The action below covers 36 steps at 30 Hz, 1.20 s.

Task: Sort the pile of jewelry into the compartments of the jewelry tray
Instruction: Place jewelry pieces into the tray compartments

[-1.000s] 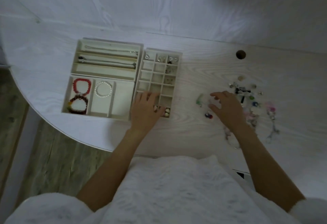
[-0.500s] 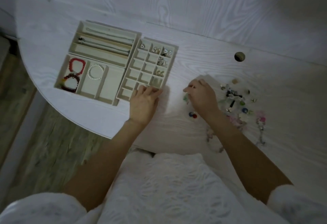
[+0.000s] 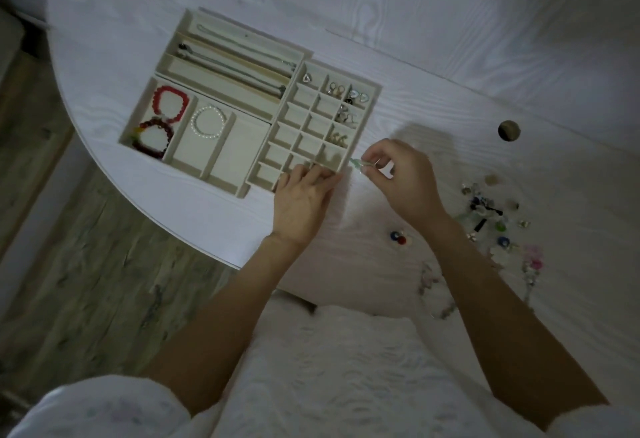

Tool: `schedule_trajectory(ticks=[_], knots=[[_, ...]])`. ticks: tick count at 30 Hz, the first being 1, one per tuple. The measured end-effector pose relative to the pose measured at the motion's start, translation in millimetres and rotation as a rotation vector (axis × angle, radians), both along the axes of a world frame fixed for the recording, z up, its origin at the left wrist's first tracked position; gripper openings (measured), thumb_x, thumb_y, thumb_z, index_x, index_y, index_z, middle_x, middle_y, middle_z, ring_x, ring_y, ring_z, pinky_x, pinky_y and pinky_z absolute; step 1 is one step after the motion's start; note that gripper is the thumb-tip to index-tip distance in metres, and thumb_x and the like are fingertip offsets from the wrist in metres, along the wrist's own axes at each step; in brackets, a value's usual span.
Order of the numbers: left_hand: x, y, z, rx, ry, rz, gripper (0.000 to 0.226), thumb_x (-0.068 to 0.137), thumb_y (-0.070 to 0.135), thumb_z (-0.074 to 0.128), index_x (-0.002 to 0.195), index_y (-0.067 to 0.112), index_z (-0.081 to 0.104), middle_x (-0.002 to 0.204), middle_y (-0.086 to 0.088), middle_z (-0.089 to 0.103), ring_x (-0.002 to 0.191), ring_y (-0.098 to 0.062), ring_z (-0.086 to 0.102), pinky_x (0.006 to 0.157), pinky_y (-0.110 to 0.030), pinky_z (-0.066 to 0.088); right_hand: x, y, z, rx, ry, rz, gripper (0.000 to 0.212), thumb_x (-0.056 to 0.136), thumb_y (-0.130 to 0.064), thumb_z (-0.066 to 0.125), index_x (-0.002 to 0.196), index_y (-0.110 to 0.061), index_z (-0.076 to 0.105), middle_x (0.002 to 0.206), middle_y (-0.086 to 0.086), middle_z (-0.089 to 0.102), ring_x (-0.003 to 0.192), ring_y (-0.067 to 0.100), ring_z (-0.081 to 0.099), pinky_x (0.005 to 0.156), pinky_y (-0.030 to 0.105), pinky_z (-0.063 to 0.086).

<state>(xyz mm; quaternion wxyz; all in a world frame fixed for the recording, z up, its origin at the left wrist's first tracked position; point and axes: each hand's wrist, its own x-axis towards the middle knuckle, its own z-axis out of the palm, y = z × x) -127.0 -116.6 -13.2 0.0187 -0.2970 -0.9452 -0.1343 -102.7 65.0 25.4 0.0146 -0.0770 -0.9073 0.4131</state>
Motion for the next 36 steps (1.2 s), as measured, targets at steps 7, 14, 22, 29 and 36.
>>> schedule_trajectory(ticks=[7, 14, 22, 29, 36], knots=[[-7, -16, -1, 0.162, -0.072, 0.010, 0.027, 0.089, 0.029, 0.051, 0.107, 0.026, 0.071, 0.092, 0.004, 0.065, 0.083, -0.023, 0.052, 0.067, -0.032, 0.037, -27, -24, -5, 0.074, -0.037, 0.010, 0.007, 0.083, -0.015, 0.065, 0.090, -0.016, 0.066, 0.086, -0.004, 0.064, 0.077, 0.010, 0.052, 0.066, 0.022, 0.037], [-38, -45, -2, 0.198, -0.096, 0.123, 0.024, 0.085, 0.035, 0.058, 0.100, 0.019, 0.069, 0.093, -0.001, 0.064, 0.087, -0.027, 0.053, 0.071, -0.035, 0.037, -44, -35, -16, 0.247, -0.083, 0.019, 0.012, 0.084, -0.019, 0.064, 0.092, -0.014, 0.071, 0.089, 0.004, 0.066, 0.086, 0.021, 0.054, 0.070, 0.029, 0.039], [-66, -24, -7, 0.147, -0.105, -0.016, 0.016, 0.082, 0.026, 0.061, 0.092, 0.019, 0.071, 0.091, -0.005, 0.061, 0.089, -0.026, 0.050, 0.071, -0.033, 0.037, -30, -34, -23, 0.438, 0.078, -0.049, 0.010, 0.081, -0.007, 0.062, 0.088, -0.010, 0.068, 0.088, 0.009, 0.061, 0.083, 0.029, 0.053, 0.071, 0.033, 0.038], [-69, -22, -2, -0.061, -0.118, -0.160, 0.029, 0.086, 0.033, 0.047, 0.098, 0.026, 0.071, 0.100, -0.007, 0.056, 0.092, -0.027, 0.046, 0.072, -0.037, 0.037, -38, -46, -29, 0.627, 0.066, 0.053, 0.021, 0.086, -0.019, 0.052, 0.078, -0.007, 0.067, 0.087, 0.010, 0.055, 0.081, 0.028, 0.050, 0.066, 0.034, 0.037], [-71, -22, 2, -0.064, -0.073, -0.181, 0.025, 0.088, 0.029, 0.049, 0.098, 0.020, 0.070, 0.099, -0.009, 0.057, 0.091, -0.025, 0.042, 0.072, -0.037, 0.037, -32, -44, -36, 0.668, 0.105, 0.068, 0.017, 0.087, -0.020, 0.059, 0.080, -0.010, 0.070, 0.085, 0.008, 0.057, 0.077, 0.028, 0.051, 0.063, 0.036, 0.037]])
